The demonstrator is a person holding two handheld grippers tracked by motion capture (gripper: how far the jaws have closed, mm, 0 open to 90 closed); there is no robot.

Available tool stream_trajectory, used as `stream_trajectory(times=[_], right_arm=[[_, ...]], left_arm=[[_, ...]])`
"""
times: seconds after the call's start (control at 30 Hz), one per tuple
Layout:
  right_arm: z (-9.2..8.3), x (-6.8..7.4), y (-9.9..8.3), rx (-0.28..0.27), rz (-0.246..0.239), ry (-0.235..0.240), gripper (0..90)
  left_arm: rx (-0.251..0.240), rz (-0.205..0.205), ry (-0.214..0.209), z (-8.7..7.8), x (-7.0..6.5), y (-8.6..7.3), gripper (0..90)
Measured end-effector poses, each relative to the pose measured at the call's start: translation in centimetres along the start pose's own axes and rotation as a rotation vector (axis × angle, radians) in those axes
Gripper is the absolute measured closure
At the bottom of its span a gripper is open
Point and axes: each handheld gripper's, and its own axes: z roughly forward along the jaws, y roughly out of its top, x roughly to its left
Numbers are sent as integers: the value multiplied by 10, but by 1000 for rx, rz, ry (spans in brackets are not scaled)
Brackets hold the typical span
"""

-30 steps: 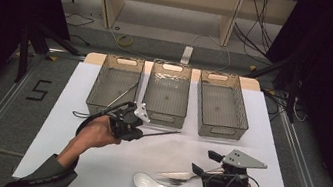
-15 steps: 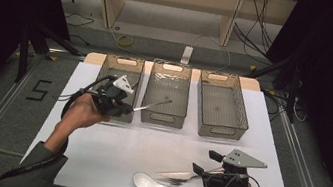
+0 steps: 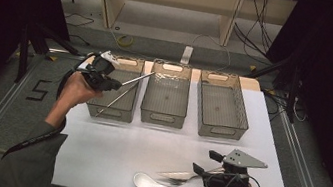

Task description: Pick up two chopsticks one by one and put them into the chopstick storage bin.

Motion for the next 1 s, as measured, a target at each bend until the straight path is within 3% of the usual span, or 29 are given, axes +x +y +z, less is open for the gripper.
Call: stream_trajectory(times=[0.2, 0.3, 0.5, 0.73, 1.0], right_arm=[[0, 0, 0, 0, -1, -1, 268], [0, 0, 0, -1, -1, 0, 268], [0, 0, 0, 0, 1, 3, 268], [0, 0, 0, 0, 1, 3, 268], [0, 0, 0, 0, -2, 5, 268]], left_arm=[[2, -80, 30, 9, 26, 1, 857], [14, -97, 52, 13, 34, -1, 858], [23, -155, 59, 25, 47, -8, 857], [13, -196, 68, 39, 54, -16, 856], [12, -217, 78, 55, 54, -16, 855]])
